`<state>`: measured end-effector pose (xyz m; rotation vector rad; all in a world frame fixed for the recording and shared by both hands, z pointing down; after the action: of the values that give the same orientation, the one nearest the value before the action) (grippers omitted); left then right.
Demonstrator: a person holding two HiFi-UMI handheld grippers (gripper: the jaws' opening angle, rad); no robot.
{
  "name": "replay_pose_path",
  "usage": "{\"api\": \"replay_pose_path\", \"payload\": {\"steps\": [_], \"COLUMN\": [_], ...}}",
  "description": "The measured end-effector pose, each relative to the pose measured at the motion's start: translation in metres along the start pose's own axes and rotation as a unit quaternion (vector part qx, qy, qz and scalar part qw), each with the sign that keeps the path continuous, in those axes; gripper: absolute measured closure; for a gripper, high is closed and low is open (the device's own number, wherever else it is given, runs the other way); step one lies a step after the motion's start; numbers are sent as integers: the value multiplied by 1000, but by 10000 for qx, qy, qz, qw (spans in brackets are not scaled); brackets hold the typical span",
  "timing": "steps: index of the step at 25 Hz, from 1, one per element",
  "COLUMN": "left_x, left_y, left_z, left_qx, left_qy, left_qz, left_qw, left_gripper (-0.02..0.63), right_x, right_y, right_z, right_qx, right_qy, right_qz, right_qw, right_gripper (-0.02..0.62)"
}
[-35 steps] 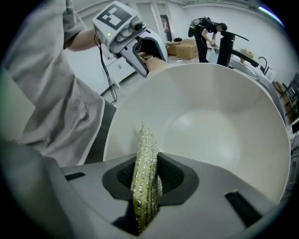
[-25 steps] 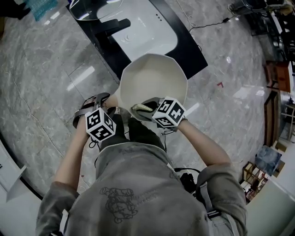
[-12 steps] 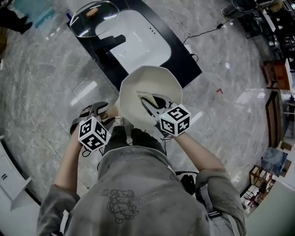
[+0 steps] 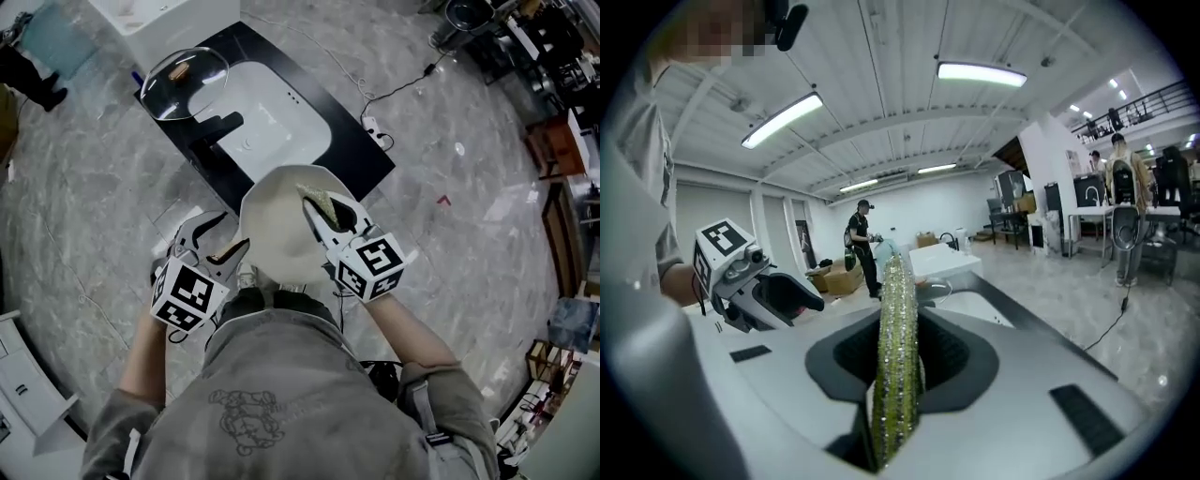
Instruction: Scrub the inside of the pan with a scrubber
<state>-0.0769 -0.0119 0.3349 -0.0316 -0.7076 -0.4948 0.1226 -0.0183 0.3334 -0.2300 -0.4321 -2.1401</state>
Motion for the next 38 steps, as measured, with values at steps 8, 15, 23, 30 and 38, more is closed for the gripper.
{"api": "replay_pose_path", "payload": {"steps": [8,15,23,30,38], "left_x": [-21,-33,-42,-48,-50], "left_y": [-17,-23,-17,-9,-4], "left_z": [-83,-119,-143,-154,-148], "left_qx": [-150,-382,-191,-85,-73], "left_qy": [1425,2117,2540,2817,2775], "left_qz": [-597,-1151,-1383,-1417,-1368], "left_qw": [9879,9698,9571,9489,9509], "left_gripper": [488,558,571,571,571], "right_x": [-39,-84,-133,-149,-148], "right_y": [2,-10,-30,-34,-29], "right_z": [-59,-110,-138,-130,-119], "right_qx": [-435,-847,-1220,-1456,-1205], "right_qy": [658,1383,2105,2034,1980], "right_qz": [542,895,1290,1593,1659], "right_qw": [9954,9827,9613,9550,9585], "right_gripper": [512,512,512,514,514]}}
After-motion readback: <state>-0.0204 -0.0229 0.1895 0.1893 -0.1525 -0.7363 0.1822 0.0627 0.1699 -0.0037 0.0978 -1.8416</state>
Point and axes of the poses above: the fingertips, and each gripper's own axes: x forward along the fingers, y to its right, z out of its underside, the point moved 6 cm from there along -x, backward along the fingers, and after that the axes turned 2 degrees about -z, right-handed, at the moved point
